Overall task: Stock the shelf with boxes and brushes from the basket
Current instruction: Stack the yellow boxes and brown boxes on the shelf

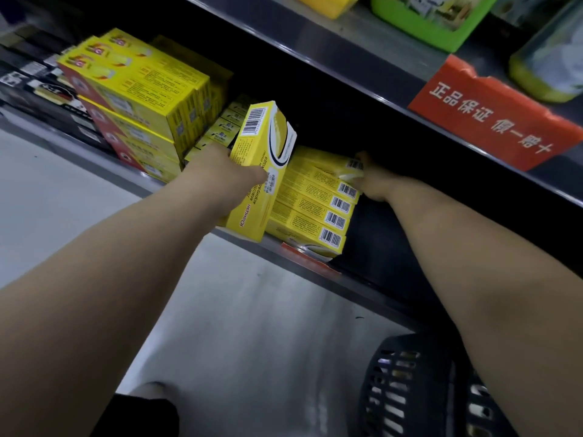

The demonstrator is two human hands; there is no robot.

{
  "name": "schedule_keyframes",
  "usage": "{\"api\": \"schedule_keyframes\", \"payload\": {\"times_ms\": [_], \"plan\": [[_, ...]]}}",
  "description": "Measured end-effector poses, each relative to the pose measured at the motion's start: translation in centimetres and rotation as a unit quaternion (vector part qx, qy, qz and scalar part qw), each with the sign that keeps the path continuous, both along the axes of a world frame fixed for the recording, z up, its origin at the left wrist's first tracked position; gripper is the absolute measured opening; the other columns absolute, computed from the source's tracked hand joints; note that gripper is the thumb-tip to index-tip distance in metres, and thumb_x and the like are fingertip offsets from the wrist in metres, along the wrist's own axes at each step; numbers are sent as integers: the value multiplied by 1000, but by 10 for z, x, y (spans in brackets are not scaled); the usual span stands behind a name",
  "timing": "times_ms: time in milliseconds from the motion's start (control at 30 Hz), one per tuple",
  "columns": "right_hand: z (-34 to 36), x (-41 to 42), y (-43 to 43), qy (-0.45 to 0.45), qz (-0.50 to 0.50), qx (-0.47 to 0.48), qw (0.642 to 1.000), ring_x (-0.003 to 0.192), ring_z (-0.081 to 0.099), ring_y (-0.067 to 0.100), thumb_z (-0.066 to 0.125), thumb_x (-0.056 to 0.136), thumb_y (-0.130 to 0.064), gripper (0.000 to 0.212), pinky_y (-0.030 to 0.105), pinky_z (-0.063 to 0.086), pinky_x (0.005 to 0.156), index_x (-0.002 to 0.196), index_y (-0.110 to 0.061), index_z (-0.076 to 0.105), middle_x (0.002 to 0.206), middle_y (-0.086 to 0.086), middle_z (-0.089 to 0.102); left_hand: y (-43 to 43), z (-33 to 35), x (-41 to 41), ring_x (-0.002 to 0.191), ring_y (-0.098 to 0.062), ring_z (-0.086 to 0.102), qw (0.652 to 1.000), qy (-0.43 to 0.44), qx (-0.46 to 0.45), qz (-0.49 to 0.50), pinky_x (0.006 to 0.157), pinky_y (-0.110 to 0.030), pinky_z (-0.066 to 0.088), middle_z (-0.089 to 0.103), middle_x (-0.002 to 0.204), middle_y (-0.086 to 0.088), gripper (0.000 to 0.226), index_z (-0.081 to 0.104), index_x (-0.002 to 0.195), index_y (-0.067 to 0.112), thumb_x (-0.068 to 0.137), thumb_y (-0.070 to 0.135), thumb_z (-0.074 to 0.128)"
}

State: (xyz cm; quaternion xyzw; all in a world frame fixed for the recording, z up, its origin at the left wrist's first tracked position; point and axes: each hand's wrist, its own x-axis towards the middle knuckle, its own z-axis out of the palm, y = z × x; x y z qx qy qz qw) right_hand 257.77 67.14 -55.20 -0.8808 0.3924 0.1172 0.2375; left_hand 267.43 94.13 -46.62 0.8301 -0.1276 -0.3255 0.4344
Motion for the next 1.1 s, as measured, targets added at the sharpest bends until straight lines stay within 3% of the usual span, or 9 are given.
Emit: {"api": "schedule_keyframes", "payload": {"times_ms": [167,333,367,500,600,700,833,933,1100], "plan": [[-9,0,2,101,66,-68,990,115,52,29,40,96,-4,54,30,40,87,146,-18,28,138,14,44,4,-2,1,60,-11,52,999,-11,-40,20,49,-23,40,53,71,5,30,41,69,26,85,27,66],[7,-2,16,167,118,-82,975,126,41,27,44,93,-2,72,34,38,101,151,-23,8,153,11,25,6,0,-1,58,-10,54,999,-13,-48,-4,47,-22,41,55,70,8,22,50,72,26,83,28,69],[16,1,23,147,124,-71,979,133,35,28,50,92,-5,78,34,37,104,151,-22,2,155,11,19,6,1,-2,62,-11,58,999,-12,-40,-11,50,-23,44,59,76,6,14,57,82,25,82,29,71],[74,7,75,-111,201,-16,973,142,20,22,77,75,-28,108,24,21,108,151,-21,0,157,7,15,8,3,-4,99,-29,64,999,-23,4,-38,82,-44,55,63,117,-9,60,57,126,14,74,32,78],[109,-2,112,-187,336,-118,916,143,16,24,78,68,-31,98,36,15,113,148,-27,22,154,2,23,6,7,-9,89,-24,67,996,-39,-4,-86,81,-43,56,69,103,-6,48,68,110,15,67,30,82],[120,-8,123,-105,402,-225,881,135,29,22,74,73,-37,66,36,16,112,133,-27,49,136,-3,47,3,7,-15,76,-5,64,989,-71,-25,-125,65,-26,53,69,86,6,37,70,95,19,63,29,85],[120,-27,116,-62,322,-53,943,106,40,13,74,76,-34,50,25,34,94,122,-24,55,108,-6,44,0,4,-19,85,-4,64,978,-70,-58,-187,71,-22,53,68,94,10,36,66,97,27,66,28,84],[111,-41,101,-32,275,-3,961,106,41,13,67,84,-32,55,17,31,86,133,-18,47,111,-2,37,-2,2,-18,104,-7,57,973,-104,-72,-193,89,-25,45,62,113,8,54,59,121,22,71,26,80],[91,-53,67,-5,101,30,994,101,47,13,50,95,-36,50,21,32,80,137,-14,36,128,7,51,-2,-3,-14,104,-9,53,976,-122,-74,-164,87,-26,42,56,113,9,50,52,127,22,81,25,72]]}}
